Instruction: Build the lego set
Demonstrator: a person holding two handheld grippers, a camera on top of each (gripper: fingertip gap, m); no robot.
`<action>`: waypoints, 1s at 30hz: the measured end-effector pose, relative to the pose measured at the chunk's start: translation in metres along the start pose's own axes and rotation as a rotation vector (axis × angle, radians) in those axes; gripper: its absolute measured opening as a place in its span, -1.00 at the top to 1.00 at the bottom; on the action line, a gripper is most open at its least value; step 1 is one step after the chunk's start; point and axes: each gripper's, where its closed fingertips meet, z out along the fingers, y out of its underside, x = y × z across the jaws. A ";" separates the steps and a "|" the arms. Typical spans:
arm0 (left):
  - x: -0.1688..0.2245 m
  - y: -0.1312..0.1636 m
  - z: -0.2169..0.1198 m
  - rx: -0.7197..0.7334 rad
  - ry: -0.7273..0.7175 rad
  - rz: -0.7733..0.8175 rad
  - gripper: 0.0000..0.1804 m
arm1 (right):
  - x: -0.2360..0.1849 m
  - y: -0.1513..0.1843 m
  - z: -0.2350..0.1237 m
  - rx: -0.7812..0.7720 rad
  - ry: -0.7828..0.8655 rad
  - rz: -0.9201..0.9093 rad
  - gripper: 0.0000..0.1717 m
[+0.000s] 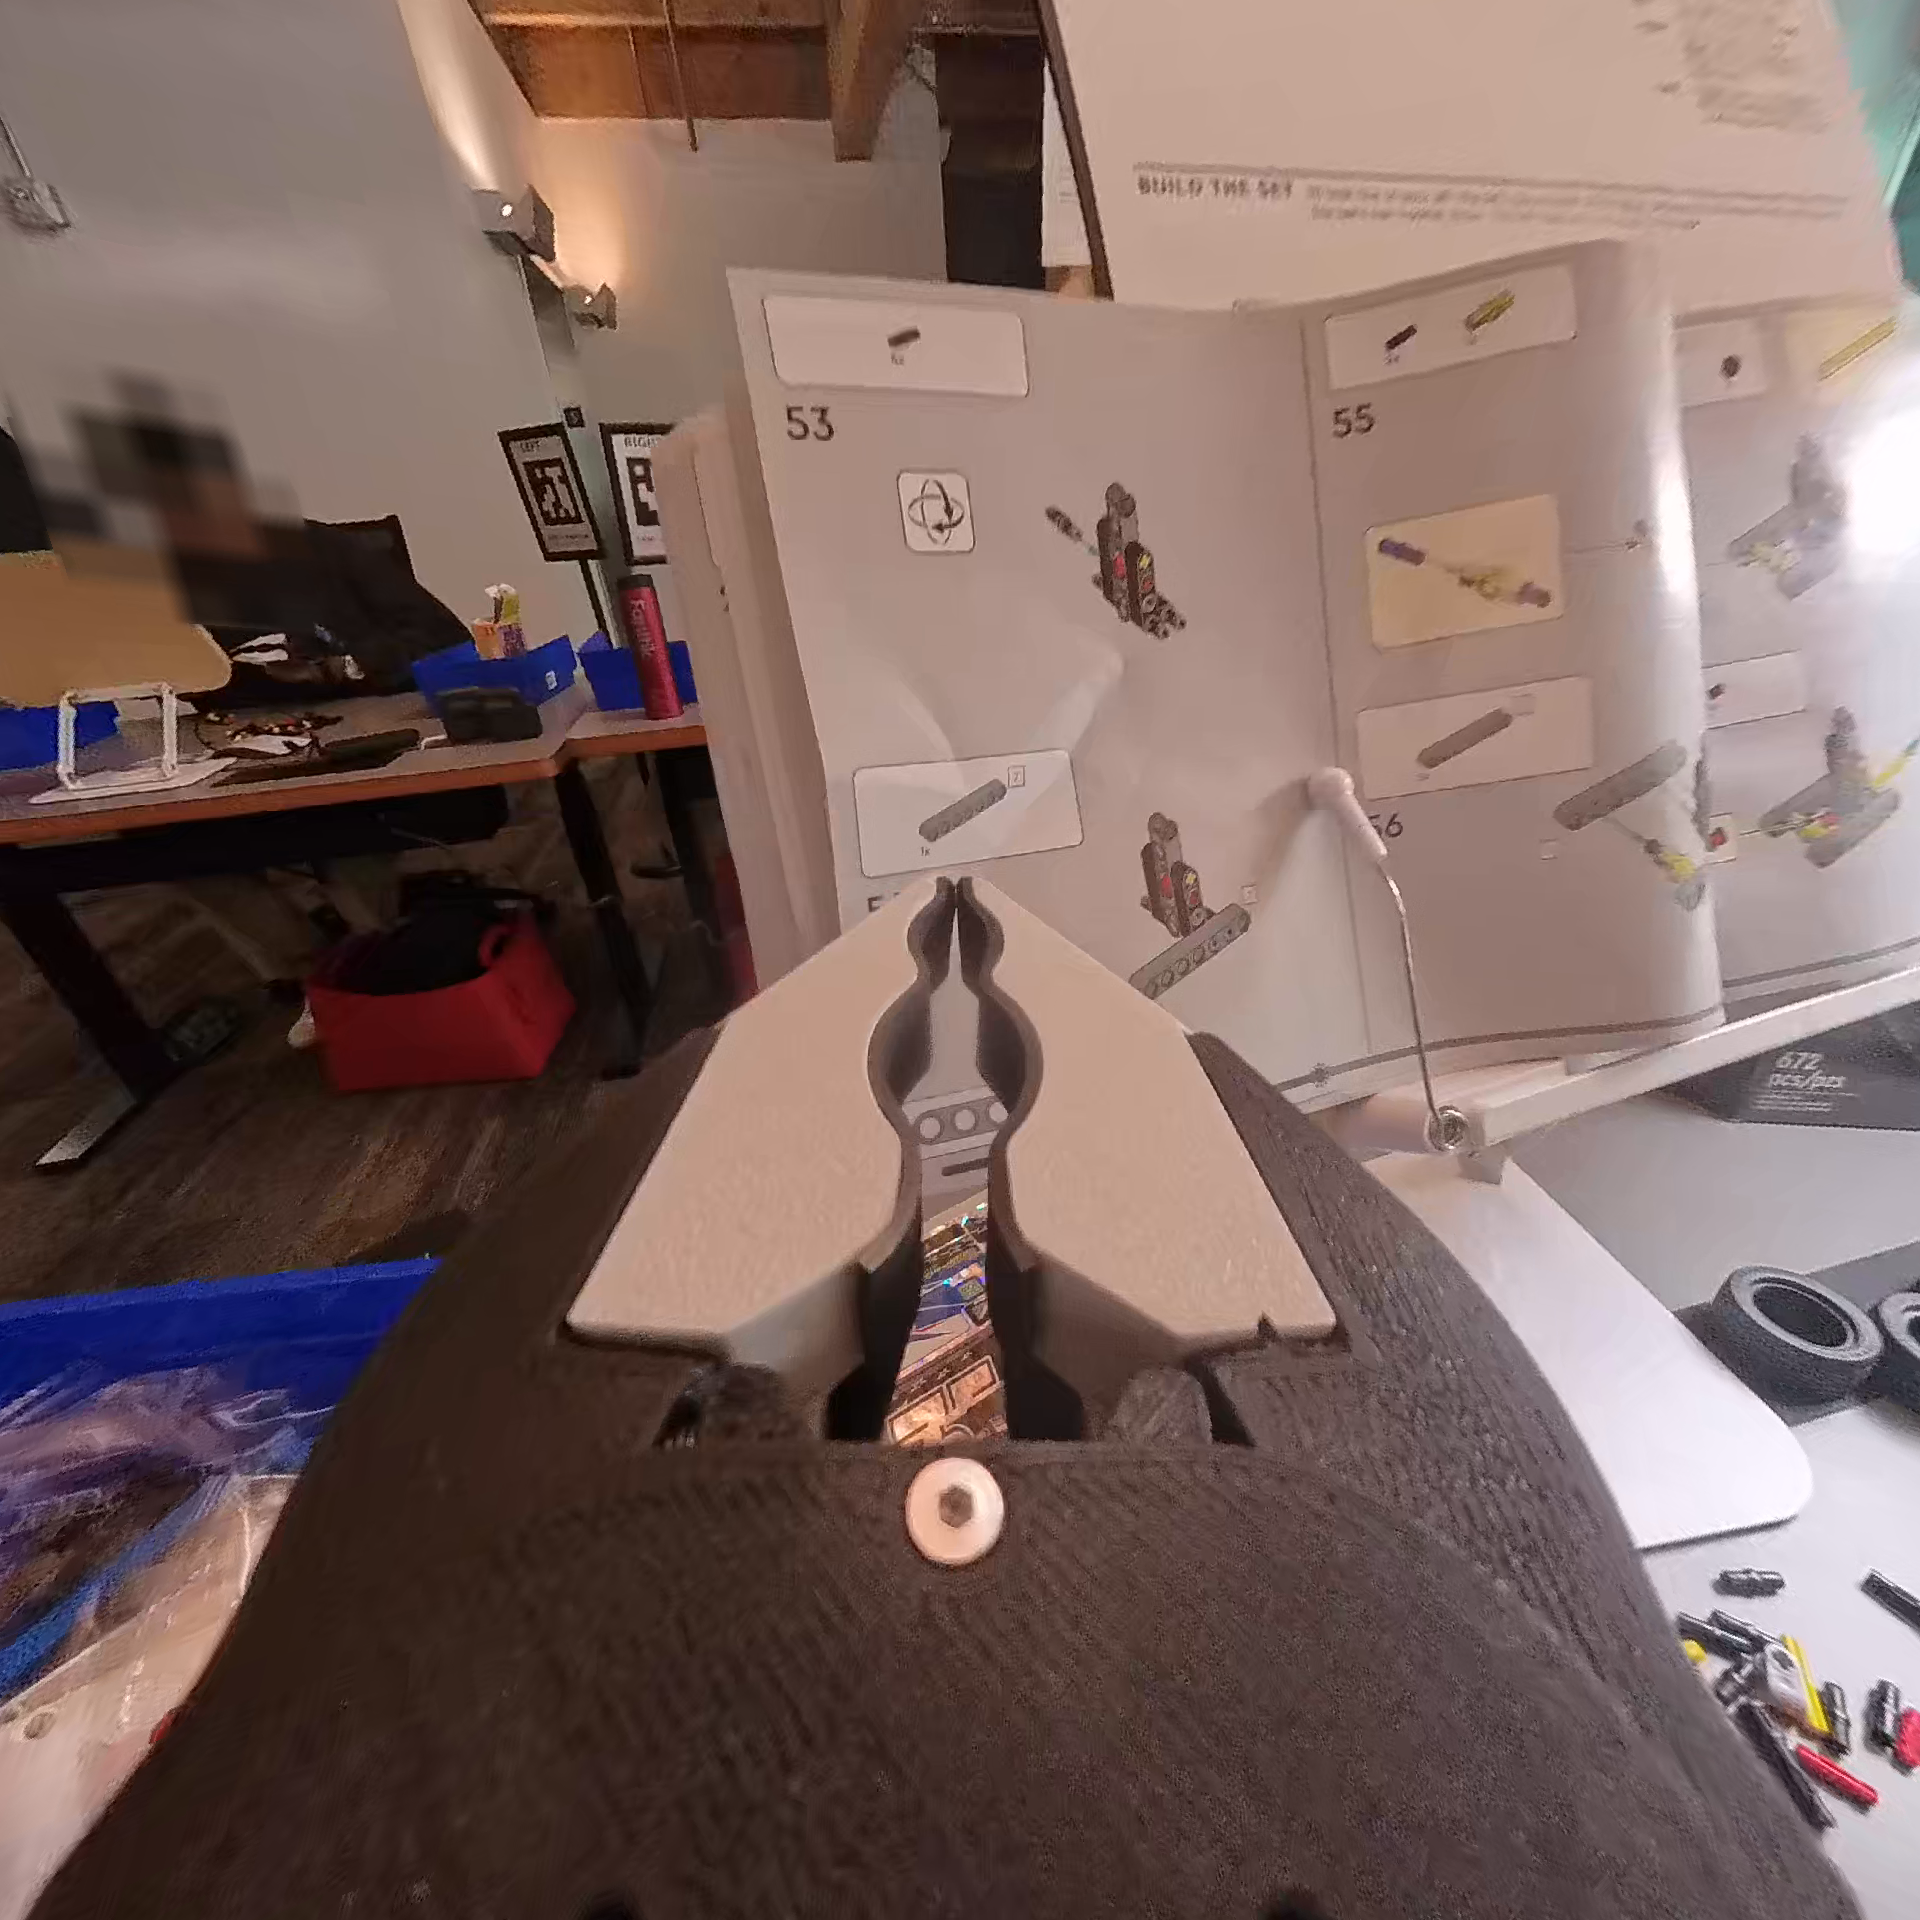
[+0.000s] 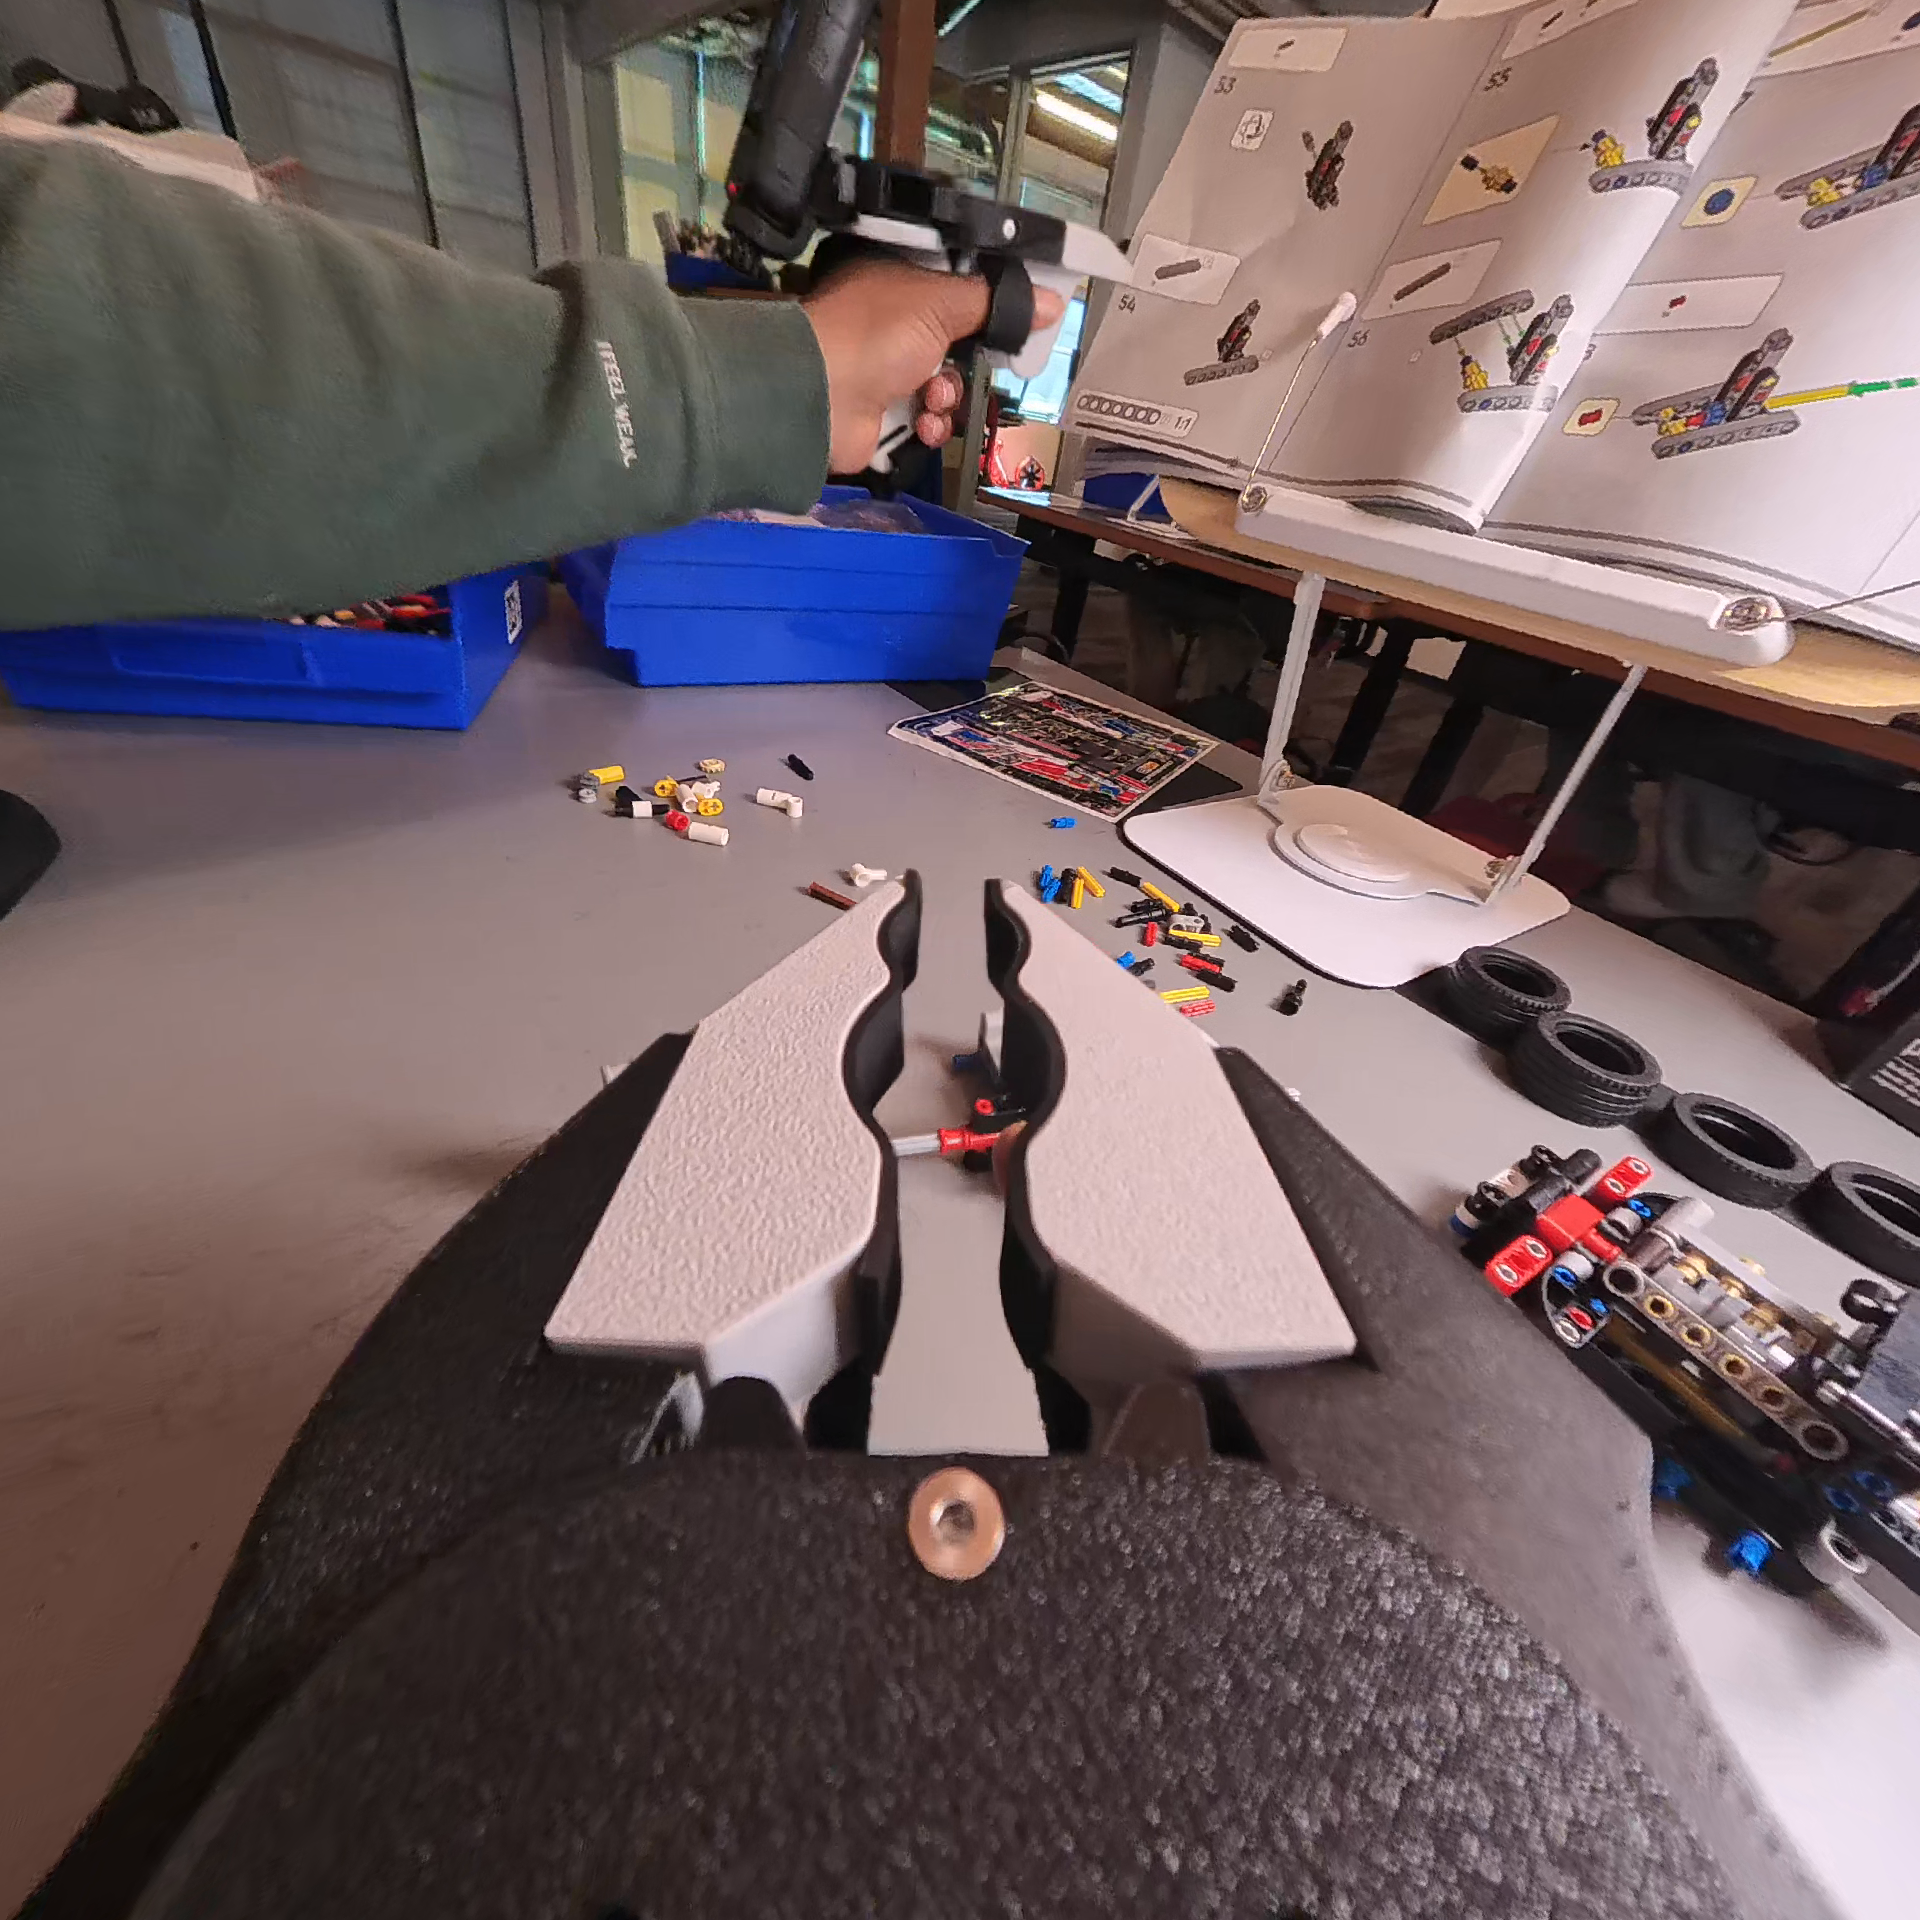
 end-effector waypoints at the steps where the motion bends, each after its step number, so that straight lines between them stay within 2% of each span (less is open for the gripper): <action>1: 0.001 0.002 0.003 -0.005 -0.002 0.014 1.00 | 0.000 -0.001 0.000 0.006 -0.004 0.013 0.84; 8: 0.000 0.004 0.014 -0.021 -0.038 0.152 1.00 | -0.002 0.002 0.003 -0.003 -0.026 0.036 0.80; 19: 0.000 0.010 0.015 -0.043 -0.008 0.169 0.99 | -0.008 0.012 0.006 -0.052 -0.051 -0.011 0.88; 24: 0.009 0.004 -0.001 -0.046 0.042 0.168 0.97 | -0.013 0.011 0.005 -0.053 -0.058 -0.040 0.90; 30: 0.023 -0.035 -0.049 -0.020 0.152 0.233 0.93 | -0.009 0.008 0.003 -0.047 -0.035 -0.035 0.89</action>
